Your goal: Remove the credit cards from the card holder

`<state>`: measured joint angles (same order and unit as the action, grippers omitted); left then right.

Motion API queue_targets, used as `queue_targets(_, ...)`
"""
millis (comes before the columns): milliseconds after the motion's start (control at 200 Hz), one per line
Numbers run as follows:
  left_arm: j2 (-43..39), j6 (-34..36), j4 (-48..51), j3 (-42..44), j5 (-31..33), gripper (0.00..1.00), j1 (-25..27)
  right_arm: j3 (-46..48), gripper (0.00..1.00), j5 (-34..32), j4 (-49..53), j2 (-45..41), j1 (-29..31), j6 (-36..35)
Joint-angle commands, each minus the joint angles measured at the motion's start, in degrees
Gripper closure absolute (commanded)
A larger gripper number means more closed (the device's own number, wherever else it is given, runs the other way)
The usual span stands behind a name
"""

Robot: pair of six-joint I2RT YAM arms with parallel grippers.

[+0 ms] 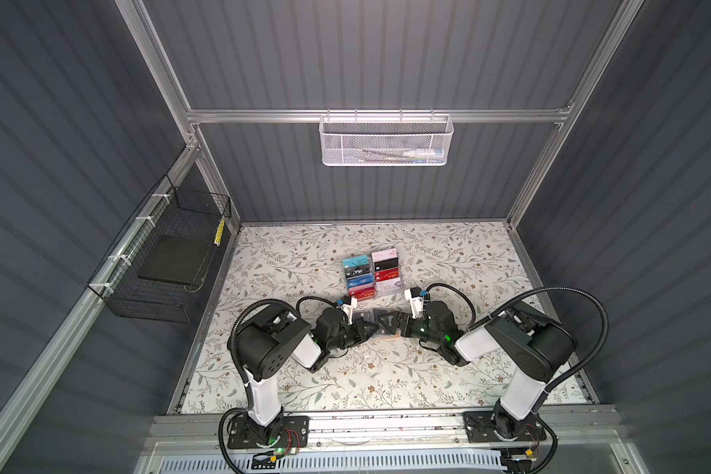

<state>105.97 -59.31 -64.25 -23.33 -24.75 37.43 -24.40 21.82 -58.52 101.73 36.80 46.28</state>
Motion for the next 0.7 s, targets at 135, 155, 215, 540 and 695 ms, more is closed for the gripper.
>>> queue_targets(135, 0.11, 0.78, -2.52, 1.08, -0.93, 0.95, -0.86, 1.95, 0.01, 1.27, 13.73, 4.34, 0.72, 1.66)
queue_targets(155, 0.16, 0.72, -2.61, 1.09, -0.91, 0.94, -0.87, 1.91, 0.01, 1.21, 13.74, 4.43, 0.73, 1.70)
queue_targets(215, 0.32, 0.64, -2.80, 1.09, -0.91, 0.93, -0.87, 1.88, 0.01, 1.30, 13.76, 4.52, 0.75, 1.68)
queue_targets(540, 0.74, 0.17, -3.49, 1.18, -1.09, 0.92, -1.44, 1.64, 0.01, 1.43, 14.37, 4.26, 0.75, 1.44)
queue_targets(695, 0.73, -0.09, -4.04, 1.51, -1.31, 0.92, -1.88, 1.46, 0.01, 1.71, 14.45, 4.24, 0.66, 1.43)
